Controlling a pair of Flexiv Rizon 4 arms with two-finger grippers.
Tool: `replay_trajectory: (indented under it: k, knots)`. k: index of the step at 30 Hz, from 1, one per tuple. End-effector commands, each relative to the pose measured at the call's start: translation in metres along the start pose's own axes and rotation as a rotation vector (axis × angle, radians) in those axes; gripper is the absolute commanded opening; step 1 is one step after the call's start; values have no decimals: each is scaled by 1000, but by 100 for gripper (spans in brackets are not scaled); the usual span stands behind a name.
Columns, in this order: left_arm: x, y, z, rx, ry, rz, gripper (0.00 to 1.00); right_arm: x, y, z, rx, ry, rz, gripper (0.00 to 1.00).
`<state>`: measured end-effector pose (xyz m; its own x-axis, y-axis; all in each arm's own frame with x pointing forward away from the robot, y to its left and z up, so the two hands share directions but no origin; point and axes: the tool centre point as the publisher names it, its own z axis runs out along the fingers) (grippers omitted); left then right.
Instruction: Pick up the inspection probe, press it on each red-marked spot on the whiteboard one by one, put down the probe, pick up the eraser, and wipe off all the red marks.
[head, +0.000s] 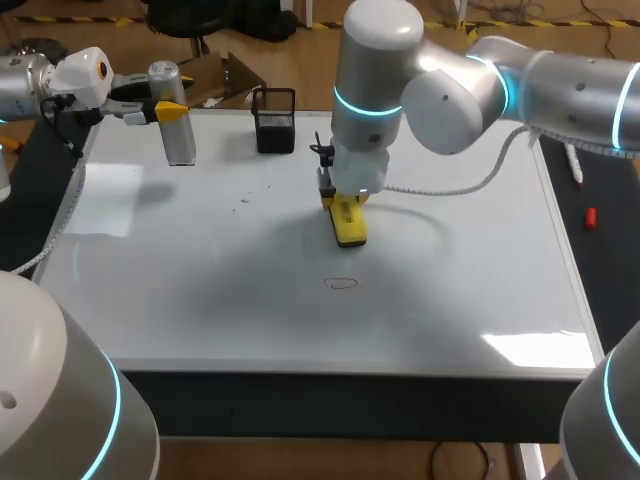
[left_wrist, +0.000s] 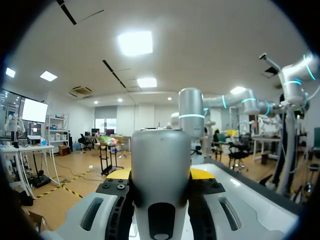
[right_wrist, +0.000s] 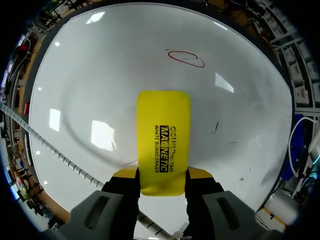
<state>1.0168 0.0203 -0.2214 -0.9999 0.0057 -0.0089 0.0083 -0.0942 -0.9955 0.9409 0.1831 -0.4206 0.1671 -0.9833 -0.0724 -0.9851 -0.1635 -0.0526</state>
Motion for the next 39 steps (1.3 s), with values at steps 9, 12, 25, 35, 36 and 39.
replay_trajectory:
  k: [9,12,25,35,36,39]
  knots:
    - [0,-1,0,0,0,0,0,15,-2,26,-50,-3,26,0]
    - [0,-1,0,0,0,0,0,25,-1,31,-61,14,39,0]
    - [0,-1,0,0,0,0,0,63,2,42,-81,61,107,0]
    - [0,-1,0,0,0,0,0,77,1,41,-82,84,130,0]
    - [0,-1,0,0,0,0,0,79,0,40,-77,84,133,0]
    - [0,-1,0,0,0,0,0,81,-4,31,-65,87,133,0]
